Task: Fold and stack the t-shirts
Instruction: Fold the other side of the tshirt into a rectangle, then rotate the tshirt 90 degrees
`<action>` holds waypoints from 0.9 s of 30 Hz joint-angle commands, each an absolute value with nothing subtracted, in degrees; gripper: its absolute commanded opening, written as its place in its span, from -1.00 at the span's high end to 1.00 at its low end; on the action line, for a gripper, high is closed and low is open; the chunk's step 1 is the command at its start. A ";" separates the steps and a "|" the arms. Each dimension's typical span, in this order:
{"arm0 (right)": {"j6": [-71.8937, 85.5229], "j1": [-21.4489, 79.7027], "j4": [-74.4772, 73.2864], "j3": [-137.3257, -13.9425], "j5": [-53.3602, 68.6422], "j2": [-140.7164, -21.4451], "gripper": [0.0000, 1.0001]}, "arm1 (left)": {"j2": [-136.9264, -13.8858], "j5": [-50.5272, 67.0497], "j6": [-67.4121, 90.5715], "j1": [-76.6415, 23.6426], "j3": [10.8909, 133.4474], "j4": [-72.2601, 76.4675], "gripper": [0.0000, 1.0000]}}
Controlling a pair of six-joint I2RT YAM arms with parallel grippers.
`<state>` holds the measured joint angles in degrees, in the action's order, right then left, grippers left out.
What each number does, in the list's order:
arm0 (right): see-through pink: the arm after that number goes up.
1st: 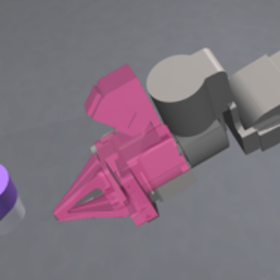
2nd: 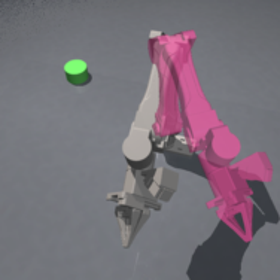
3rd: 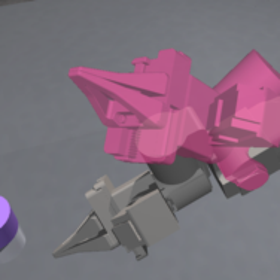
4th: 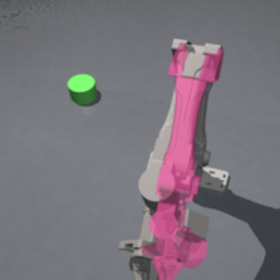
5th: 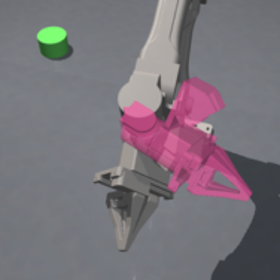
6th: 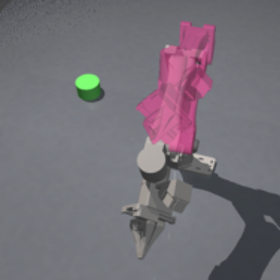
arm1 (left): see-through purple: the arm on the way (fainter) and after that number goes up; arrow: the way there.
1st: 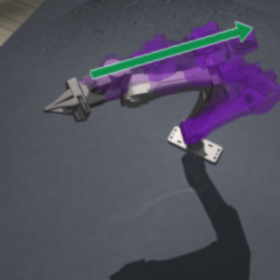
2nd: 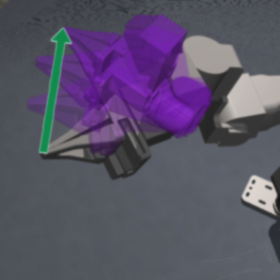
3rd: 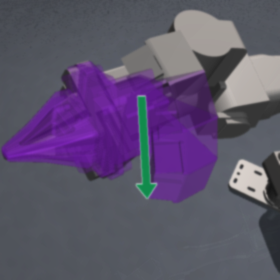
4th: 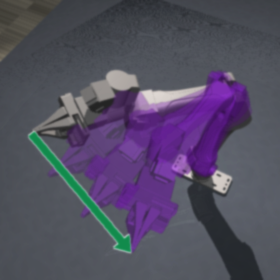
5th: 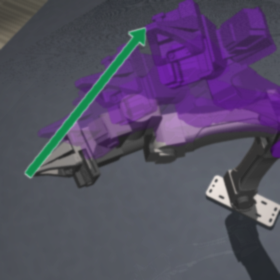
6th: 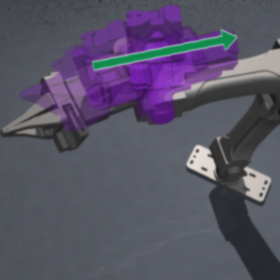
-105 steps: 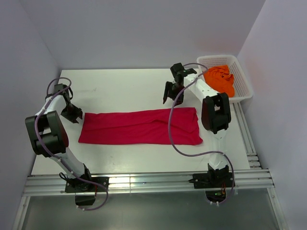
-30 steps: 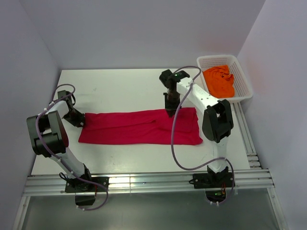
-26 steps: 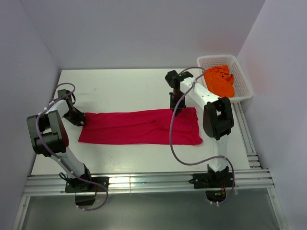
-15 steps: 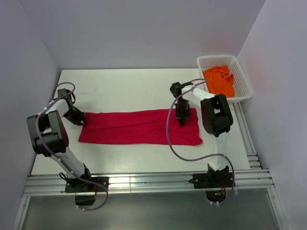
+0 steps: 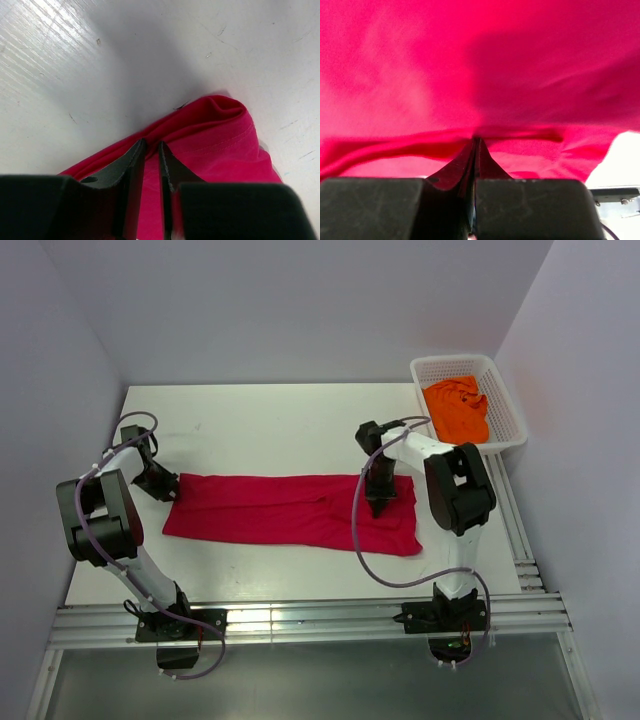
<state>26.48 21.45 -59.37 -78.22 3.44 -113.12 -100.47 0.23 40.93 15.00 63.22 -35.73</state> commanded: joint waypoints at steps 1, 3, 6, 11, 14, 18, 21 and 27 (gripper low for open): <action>22.60 25.48 -65.19 -77.78 11.33 -107.85 1.00 | -101.07 1.23 39.90 14.77 62.67 -34.28 0.54; 19.62 29.42 -69.06 -77.61 16.23 -105.39 1.00 | -101.07 1.06 39.90 14.68 62.40 -33.93 0.54; 20.91 31.11 -69.52 -75.58 20.21 -99.07 1.00 | -100.99 0.97 39.99 14.68 62.14 -33.75 0.54; 21.62 31.20 -71.98 -83.64 14.70 -96.06 1.00 | -101.07 1.14 40.08 14.59 62.05 -33.57 0.55; 25.13 30.77 -72.16 -87.88 3.22 -98.69 1.00 | -101.86 1.23 40.17 14.50 63.01 -34.01 0.56; 28.03 27.08 -67.34 -85.35 2.55 -103.00 1.00 | -102.13 0.97 39.99 14.41 64.16 -34.98 0.57; 27.69 24.27 -64.44 -83.24 1.33 -106.60 1.00 | -101.87 0.70 39.90 14.24 64.34 -35.50 0.57; 27.86 19.70 -62.06 -81.91 0.97 -111.61 1.00 | -100.46 0.26 39.64 14.24 63.37 -35.68 0.57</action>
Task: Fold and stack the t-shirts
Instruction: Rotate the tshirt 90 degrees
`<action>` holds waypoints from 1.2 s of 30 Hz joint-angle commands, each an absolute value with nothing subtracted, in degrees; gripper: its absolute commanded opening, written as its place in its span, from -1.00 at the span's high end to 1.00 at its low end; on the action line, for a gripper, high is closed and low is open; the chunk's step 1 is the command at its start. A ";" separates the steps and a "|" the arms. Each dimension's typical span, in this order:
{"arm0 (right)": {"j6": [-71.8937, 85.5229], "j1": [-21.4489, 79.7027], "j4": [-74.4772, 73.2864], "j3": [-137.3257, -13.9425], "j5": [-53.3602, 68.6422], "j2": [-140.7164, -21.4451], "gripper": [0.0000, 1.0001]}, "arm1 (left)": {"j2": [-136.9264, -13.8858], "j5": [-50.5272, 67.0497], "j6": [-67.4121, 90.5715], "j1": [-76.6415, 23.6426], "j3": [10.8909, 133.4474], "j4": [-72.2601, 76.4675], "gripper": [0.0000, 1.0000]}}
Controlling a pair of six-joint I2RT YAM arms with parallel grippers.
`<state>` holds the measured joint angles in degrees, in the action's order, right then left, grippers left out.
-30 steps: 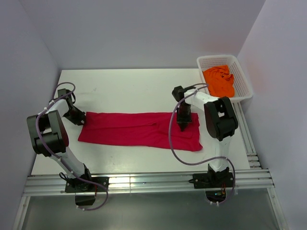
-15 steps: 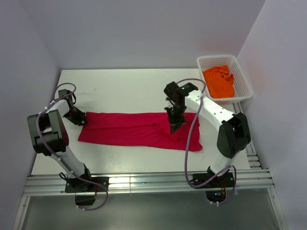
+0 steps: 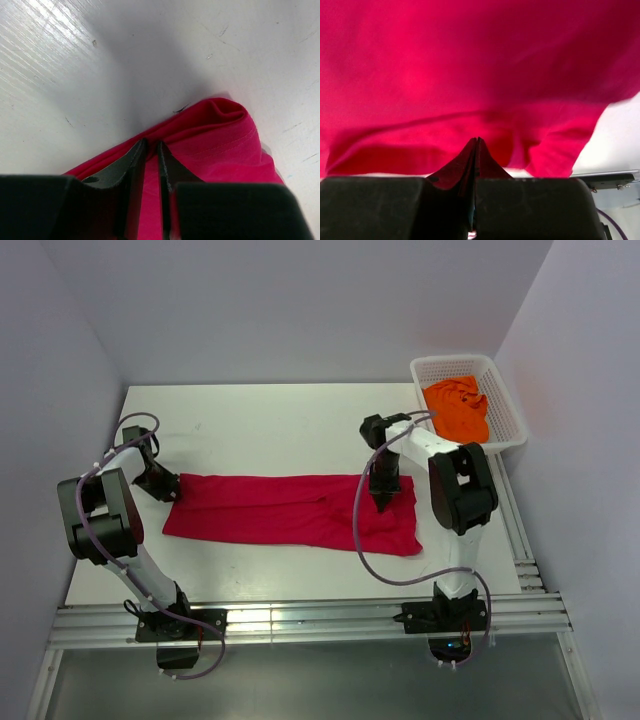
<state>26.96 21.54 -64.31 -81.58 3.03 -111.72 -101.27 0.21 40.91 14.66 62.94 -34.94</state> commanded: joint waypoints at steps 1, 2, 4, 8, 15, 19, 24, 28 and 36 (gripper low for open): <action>27.86 19.17 -62.05 -83.31 0.97 -112.49 1.00 | -100.46 0.26 39.64 14.24 63.11 -35.68 0.57; 27.69 18.64 -62.14 -84.45 1.05 -114.59 1.00 | -100.46 0.26 39.55 14.24 62.93 -35.68 0.57; 27.16 17.76 -63.10 -88.83 0.62 -118.28 1.00 | -100.72 0.26 39.55 14.24 63.02 -36.03 0.57; 26.46 17.23 -65.91 -99.90 0.61 -126.96 1.00 | -100.20 -1.58 40.34 14.24 63.28 -37.00 0.56; 31.54 20.30 -80.58 -148.20 10.07 -155.97 1.00 | -99.31 -2.02 41.05 13.98 64.42 -40.06 0.56; 43.57 22.84 -45.11 -136.77 40.98 -151.05 0.82 | -97.83 -1.41 40.43 13.36 65.39 -41.31 0.56; 59.99 29.00 -2.77 -151.83 55.55 -154.76 -0.46 | -96.15 8.77 36.83 8.10 65.65 -40.78 0.56; 64.53 26.91 6.17 -142.17 50.73 -144.55 -0.81 | -96.77 11.26 33.93 0.63 69.24 -43.41 0.61; 37.45 23.64 -23.53 -117.72 27.97 -117.45 -0.85 | -99.23 16.44 33.57 -10.01 74.36 -43.86 0.70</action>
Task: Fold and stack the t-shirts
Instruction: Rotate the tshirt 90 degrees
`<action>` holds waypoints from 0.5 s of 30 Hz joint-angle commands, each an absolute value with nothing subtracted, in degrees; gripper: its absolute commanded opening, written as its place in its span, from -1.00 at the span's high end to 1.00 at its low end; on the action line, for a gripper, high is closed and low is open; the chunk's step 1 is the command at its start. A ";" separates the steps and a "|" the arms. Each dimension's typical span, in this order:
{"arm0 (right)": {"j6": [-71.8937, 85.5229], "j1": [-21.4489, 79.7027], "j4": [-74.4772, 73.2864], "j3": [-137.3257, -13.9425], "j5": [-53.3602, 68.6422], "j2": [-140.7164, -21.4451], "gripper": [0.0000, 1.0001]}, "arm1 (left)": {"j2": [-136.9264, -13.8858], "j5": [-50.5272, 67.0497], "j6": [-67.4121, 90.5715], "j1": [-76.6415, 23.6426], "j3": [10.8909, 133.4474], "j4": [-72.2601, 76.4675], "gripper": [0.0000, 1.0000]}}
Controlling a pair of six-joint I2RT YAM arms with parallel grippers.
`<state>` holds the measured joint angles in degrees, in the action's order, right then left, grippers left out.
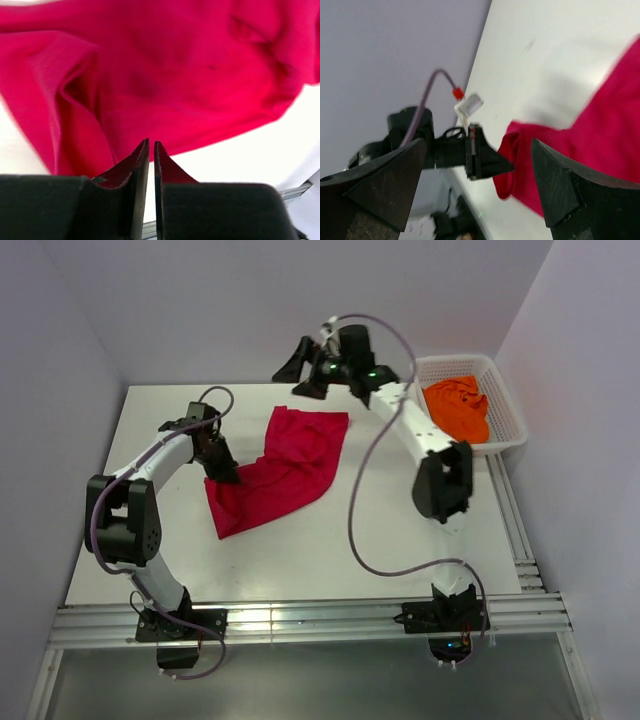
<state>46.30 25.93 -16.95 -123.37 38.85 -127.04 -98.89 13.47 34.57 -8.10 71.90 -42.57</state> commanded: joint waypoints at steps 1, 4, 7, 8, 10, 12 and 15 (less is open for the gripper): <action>37.01 23.64 -23.90 -111.86 26.56 -112.90 -0.85 | -98.88 15.83 34.36 -11.67 73.31 -43.34 0.70; 36.56 23.82 -24.52 -100.75 23.30 -104.19 -0.83 | -96.86 13.28 36.47 -13.53 70.76 -42.71 0.71; 35.34 24.08 -27.24 -93.36 20.84 -97.14 -0.82 | -94.84 10.12 40.86 -14.24 68.22 -43.86 0.65; 34.98 24.26 -27.94 -91.69 20.40 -95.47 -0.82 | -93.18 8.54 41.30 -14.33 67.51 -43.34 0.59; 34.63 24.78 -28.83 -85.89 19.34 -89.93 -0.82 | -91.76 5.29 42.53 -14.41 67.06 -43.07 0.42; 34.89 25.22 -27.69 -78.88 19.95 -83.80 -0.82 | -91.05 0.30 43.15 -14.41 67.76 -43.76 0.23; 36.12 25.23 -28.47 -70.62 20.30 -74.84 -0.82 | -91.40 -5.69 45.52 -14.41 69.69 -45.88 0.04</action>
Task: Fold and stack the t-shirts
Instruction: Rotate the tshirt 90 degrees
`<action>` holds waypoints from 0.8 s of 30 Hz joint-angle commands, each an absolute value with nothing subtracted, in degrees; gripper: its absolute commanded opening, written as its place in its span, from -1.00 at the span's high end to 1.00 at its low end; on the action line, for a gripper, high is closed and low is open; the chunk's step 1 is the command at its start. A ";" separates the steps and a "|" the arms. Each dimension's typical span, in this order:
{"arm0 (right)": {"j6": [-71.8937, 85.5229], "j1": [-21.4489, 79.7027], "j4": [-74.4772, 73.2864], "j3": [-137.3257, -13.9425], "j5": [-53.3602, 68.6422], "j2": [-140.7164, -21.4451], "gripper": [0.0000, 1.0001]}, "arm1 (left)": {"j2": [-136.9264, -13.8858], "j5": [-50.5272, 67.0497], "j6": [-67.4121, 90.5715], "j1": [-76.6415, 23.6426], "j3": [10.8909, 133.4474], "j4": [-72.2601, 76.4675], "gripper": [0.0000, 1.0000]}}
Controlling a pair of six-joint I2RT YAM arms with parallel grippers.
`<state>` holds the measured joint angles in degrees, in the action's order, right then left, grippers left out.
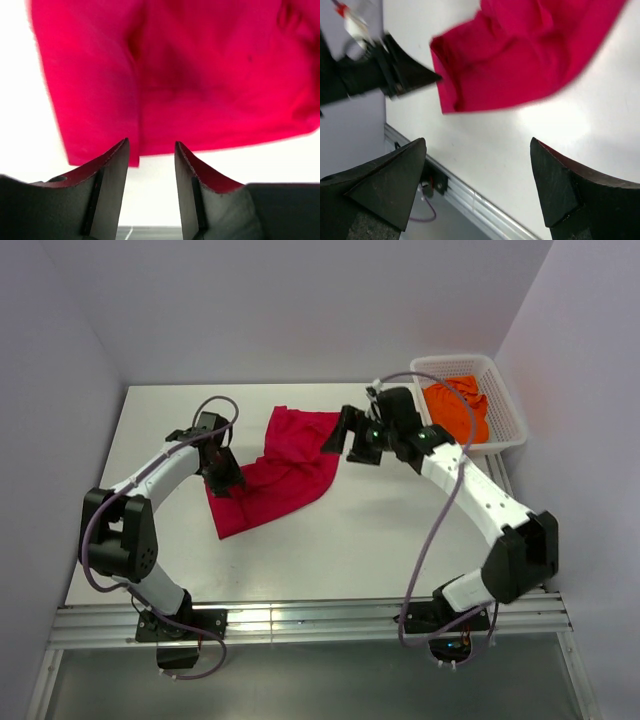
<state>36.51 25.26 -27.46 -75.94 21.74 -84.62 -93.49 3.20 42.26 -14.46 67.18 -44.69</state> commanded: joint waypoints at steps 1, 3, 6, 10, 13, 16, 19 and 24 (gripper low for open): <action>36.73 25.49 -28.48 -68.31 20.30 -72.10 -0.82 | -91.75 -6.32 46.14 -14.41 69.70 -45.70 0.05; 37.18 25.75 -29.61 -62.09 19.26 -62.99 -0.82 | -93.42 -8.77 46.93 -14.50 68.65 -45.44 0.05; 39.37 25.84 -32.86 -54.35 16.45 -49.90 -0.85 | -96.58 -12.38 49.03 -15.29 66.54 -44.30 0.06; 40.78 25.66 -39.18 -48.17 15.03 -36.06 -0.87 | -100.35 -14.67 50.36 -16.78 65.65 -42.01 0.05; 40.61 25.66 -45.60 -46.85 13.80 -29.54 -0.88 | -105.36 -15.73 51.15 -18.28 67.67 -42.89 0.07; 39.99 25.66 -50.53 -47.72 12.48 -25.93 -0.88 | -109.58 -17.22 52.82 -20.39 70.04 -45.70 0.29; 38.59 25.66 -54.57 -50.27 10.64 -24.52 -0.88 | -110.92 -17.49 55.28 -23.11 69.53 -47.11 0.74; 35.95 25.66 -59.67 -53.09 7.30 -22.33 -0.89 | -107.85 -13.63 63.69 -29.42 65.31 -48.42 0.99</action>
